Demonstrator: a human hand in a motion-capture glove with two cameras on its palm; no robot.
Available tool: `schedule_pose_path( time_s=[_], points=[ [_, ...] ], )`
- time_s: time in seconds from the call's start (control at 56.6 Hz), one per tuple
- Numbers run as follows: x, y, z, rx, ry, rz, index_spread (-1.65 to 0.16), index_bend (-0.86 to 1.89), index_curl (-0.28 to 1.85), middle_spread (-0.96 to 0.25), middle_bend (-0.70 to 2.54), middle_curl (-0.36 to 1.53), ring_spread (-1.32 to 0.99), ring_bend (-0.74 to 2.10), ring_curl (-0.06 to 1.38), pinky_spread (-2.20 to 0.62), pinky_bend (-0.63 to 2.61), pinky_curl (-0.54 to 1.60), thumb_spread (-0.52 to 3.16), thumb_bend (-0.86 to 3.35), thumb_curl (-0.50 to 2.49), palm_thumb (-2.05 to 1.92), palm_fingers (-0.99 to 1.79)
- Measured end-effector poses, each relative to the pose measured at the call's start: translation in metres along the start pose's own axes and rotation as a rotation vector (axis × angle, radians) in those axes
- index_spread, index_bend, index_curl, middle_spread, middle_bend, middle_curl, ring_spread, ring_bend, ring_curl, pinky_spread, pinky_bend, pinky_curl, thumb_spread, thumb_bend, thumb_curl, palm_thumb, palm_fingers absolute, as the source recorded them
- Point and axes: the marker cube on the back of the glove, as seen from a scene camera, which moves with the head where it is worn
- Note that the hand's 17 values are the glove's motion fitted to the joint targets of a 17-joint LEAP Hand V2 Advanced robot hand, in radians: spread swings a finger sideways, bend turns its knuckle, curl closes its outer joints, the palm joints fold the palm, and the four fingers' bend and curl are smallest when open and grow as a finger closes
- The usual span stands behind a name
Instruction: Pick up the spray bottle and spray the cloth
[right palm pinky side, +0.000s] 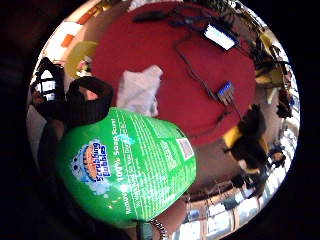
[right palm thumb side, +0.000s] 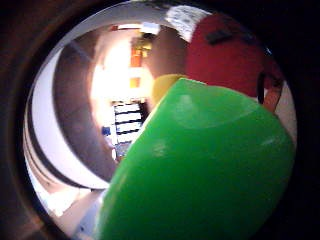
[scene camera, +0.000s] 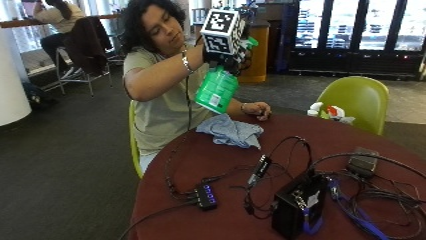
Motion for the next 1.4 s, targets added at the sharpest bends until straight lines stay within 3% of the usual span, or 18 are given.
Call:
schedule_pose_path(
  time_s=[0.177,0.353,0.6,0.671,0.742,0.812,0.883,0.936,1.024,1.077,1.13,1.148,1.183,1.395],
  points=[
    [-0.034,-0.038,0.045,0.203,-0.317,-0.219,-0.2,0.32,0.61,-0.12,0.6,0.52,-0.14,0.49,0.48,-0.16,0.29,0.42,0.38,-0.03,0.82,1.02,1.3],
    [-0.036,-0.108,0.108,0.291,-0.569,-0.304,-0.2,0.32,0.61,-0.12,0.6,0.52,-0.15,0.5,0.48,-0.16,0.29,0.42,0.37,-0.03,0.82,1.01,1.31],
    [-0.029,-0.156,0.191,0.232,-0.572,-0.339,-0.21,0.32,0.62,-0.12,0.6,0.52,-0.14,0.51,0.48,-0.16,0.3,0.42,0.37,-0.03,0.82,1.02,1.3],
    [-0.033,-0.161,0.197,0.247,-0.514,-0.341,-0.21,0.32,0.62,-0.12,0.6,0.52,-0.14,0.51,0.48,-0.16,0.3,0.42,0.37,-0.03,0.82,1.02,1.3],
    [-0.032,-0.153,0.198,0.161,-0.498,-0.355,-0.21,0.31,0.62,-0.12,0.6,0.52,-0.14,0.5,0.48,-0.17,0.31,0.42,0.36,-0.03,0.82,1.01,1.31],
    [-0.036,-0.177,0.197,0.289,-0.503,-0.314,-0.21,0.31,0.62,-0.13,0.59,0.52,-0.14,0.51,0.48,-0.19,0.33,0.42,0.35,-0.03,0.82,1.01,1.32],
    [-0.036,-0.186,0.196,0.32,-0.512,-0.303,-0.21,0.31,0.62,-0.13,0.6,0.52,-0.14,0.51,0.48,-0.19,0.34,0.42,0.35,-0.03,0.82,1.0,1.33],
    [-0.032,-0.182,0.199,0.267,-0.502,-0.311,-0.21,0.31,0.62,-0.13,0.59,0.52,-0.14,0.51,0.48,-0.2,0.34,0.42,0.34,-0.03,0.82,1.0,1.33],
    [-0.02,-0.165,0.205,0.006,-0.46,-0.344,-0.22,0.3,0.61,-0.13,0.58,0.52,-0.14,0.52,0.48,-0.21,0.33,0.42,0.35,-0.04,0.82,0.98,1.31],
    [-0.02,-0.16,0.203,-0.036,-0.491,-0.34,-0.24,0.22,0.59,-0.12,0.53,0.5,-0.14,0.51,0.47,-0.15,0.3,0.41,0.44,-0.05,0.79,0.95,1.07],
    [0.004,-0.145,0.203,-0.02,-0.361,-0.335,-0.26,0.18,0.58,-0.1,0.44,0.48,-0.11,0.47,0.47,-0.05,0.22,0.41,0.59,-0.06,0.76,0.87,0.79],
    [0.012,-0.138,0.203,-0.013,-0.319,-0.336,-0.27,0.13,0.56,-0.07,0.33,0.44,-0.1,0.45,0.47,0.0,0.22,0.42,0.64,-0.07,0.74,0.84,0.51],
    [0.021,-0.116,0.2,-0.022,-0.267,-0.351,-0.28,0.11,0.56,-0.05,0.3,0.44,-0.09,0.45,0.49,0.04,0.25,0.44,0.7,-0.06,0.71,0.81,0.42],
    [0.074,-0.011,0.169,0.044,0.051,-0.311,-0.35,0.13,0.4,-0.01,0.21,0.38,-0.07,0.36,0.37,0.17,0.19,0.35,0.9,-0.04,0.58,0.67,0.38]
  ],
)
